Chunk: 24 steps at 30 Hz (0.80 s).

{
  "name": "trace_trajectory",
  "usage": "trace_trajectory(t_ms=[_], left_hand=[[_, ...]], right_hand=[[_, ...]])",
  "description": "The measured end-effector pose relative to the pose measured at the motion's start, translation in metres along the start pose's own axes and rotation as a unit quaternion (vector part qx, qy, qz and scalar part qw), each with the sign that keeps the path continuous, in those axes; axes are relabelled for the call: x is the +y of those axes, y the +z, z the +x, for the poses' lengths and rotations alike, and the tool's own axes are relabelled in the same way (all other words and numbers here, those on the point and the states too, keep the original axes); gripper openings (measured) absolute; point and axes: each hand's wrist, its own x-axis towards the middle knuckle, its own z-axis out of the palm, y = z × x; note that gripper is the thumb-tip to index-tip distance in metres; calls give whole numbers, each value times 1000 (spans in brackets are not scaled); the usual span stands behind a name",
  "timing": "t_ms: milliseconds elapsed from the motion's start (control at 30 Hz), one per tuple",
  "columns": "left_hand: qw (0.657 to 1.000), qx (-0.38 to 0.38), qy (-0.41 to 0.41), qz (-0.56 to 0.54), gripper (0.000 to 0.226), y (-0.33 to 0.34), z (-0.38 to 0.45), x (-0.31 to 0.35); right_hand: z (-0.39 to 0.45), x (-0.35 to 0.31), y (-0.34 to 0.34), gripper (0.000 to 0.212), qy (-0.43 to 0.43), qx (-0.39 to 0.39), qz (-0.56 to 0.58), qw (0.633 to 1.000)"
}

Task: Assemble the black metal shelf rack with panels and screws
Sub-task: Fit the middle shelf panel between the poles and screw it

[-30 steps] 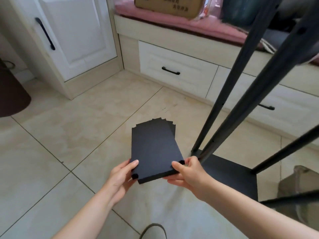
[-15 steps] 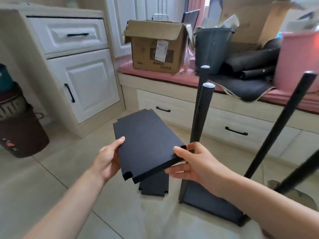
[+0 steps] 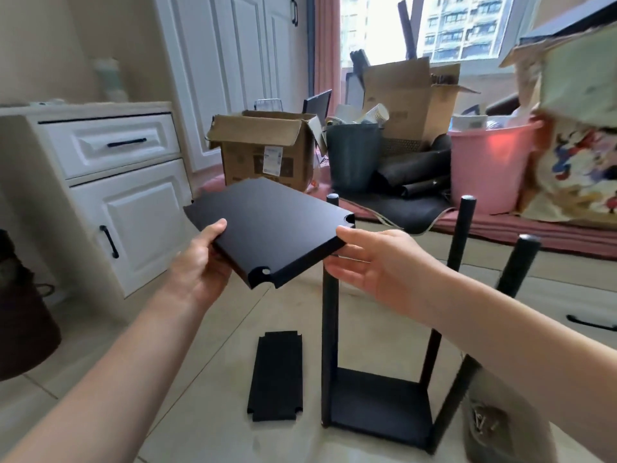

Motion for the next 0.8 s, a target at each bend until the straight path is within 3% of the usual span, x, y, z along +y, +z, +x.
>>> trace_trajectory(t_ms=[200,333,400,667,800], left_hand=[[997,-3,12,-72,34,39,-21,11],[996,-29,6,-81,41,61,-28,1],[995,-53,-9,-82,44,68,-27,-1],[997,-52,4,-58,25,91,4,15],[995,-96,-29,-14,36,103,19,8]], right_hand=[[-9,-28,9,33,17,7,24,1000],[-10,-49,-1,20,14,18,51,998],[-9,-60,-13,26,5,33,48,998],[-18,-113,-88,11,-5,32,32,999],[-10,-127,-124,22,3,57,2,998]])
